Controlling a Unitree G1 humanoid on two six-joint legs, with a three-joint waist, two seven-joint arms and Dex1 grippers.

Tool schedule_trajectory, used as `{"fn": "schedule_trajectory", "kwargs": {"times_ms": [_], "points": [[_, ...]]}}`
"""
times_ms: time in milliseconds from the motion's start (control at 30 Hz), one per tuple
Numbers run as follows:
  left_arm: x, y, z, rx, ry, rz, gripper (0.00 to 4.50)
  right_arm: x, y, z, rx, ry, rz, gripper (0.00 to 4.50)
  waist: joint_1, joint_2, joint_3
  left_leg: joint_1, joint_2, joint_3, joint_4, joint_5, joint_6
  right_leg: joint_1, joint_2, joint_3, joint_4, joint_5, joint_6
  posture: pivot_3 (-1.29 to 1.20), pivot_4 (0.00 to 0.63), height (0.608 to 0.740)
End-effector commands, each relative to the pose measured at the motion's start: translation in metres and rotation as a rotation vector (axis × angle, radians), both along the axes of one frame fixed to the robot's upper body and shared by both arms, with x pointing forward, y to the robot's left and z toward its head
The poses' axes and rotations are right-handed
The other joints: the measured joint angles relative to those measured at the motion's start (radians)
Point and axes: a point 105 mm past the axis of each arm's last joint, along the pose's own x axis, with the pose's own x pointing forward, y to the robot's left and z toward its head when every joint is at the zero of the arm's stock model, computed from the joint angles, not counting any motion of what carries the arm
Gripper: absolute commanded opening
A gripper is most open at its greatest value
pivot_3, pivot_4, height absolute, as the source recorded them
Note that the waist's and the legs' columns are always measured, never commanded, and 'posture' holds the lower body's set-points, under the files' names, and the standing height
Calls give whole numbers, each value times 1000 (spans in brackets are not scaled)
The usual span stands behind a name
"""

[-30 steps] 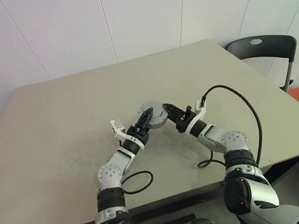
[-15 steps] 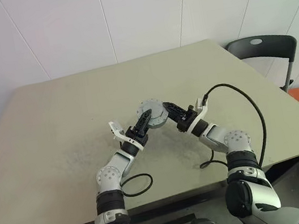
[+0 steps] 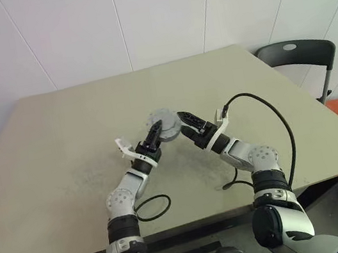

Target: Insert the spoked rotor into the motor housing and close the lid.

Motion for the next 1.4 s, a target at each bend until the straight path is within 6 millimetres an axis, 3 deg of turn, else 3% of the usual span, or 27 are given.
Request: {"fn": "schedule_trajectory", "kwargs": {"times_ms": [33, 200, 467, 633, 833, 867, 1067, 1400], "points": [[22, 33, 32, -30, -80, 235, 2178, 4, 0, 15, 19, -50, -10, 3772, 0, 0, 0, 0, 0, 0, 0, 0, 0, 0, 0, 0, 0, 0, 0, 0, 0, 740], [30, 103, 10, 136, 35, 594, 2178, 2, 2, 21, 26, -86, 3, 3772, 2, -5, 3, -1, 0, 0, 0, 0, 0, -1, 0, 0, 0, 0, 0, 0, 0, 740], [21, 154, -10, 238, 143, 810, 2178, 3, 4, 22, 26, -94, 12, 3772, 5, -6, 4, -2, 0, 1, 0, -1, 1, -1, 0, 0, -1, 1, 1, 0, 0, 740], [18, 166, -19, 316, 202, 863, 2178, 3, 4, 22, 23, -95, 14, 3772, -1, -6, 3, -1, 0, 1, 1, -1, 1, 0, 0, 1, -1, 1, 2, 0, 0, 740], [17, 167, -31, 389, 272, 863, 2178, 4, 4, 21, 19, -96, 14, 3772, -2, -6, 3, 0, 1, 1, 1, -1, 1, 0, 1, 1, 1, 1, 2, 0, 0, 740], [17, 167, -33, 396, 283, 866, 2848, 4, 4, 21, 19, -96, 14, 3813, -2, -6, 3, 1, 1, 1, 1, -1, 1, 0, 1, 1, 1, 1, 2, 0, 0, 740], [11, 179, -39, 488, 367, 953, 4480, 4, 4, 20, 16, -95, 12, 3813, -6, -6, 3, 2, 1, 1, 2, -1, 1, 1, 1, 1, 3, 1, 2, 0, 0, 740], [-4, 198, -49, 624, 501, 1078, 4480, 4, 5, 18, 8, -97, 24, 3813, -38, -6, 2, 4, 4, 2, 0, -1, 1, -1, 3, 2, 5, 1, 2, 0, 0, 740]]}}
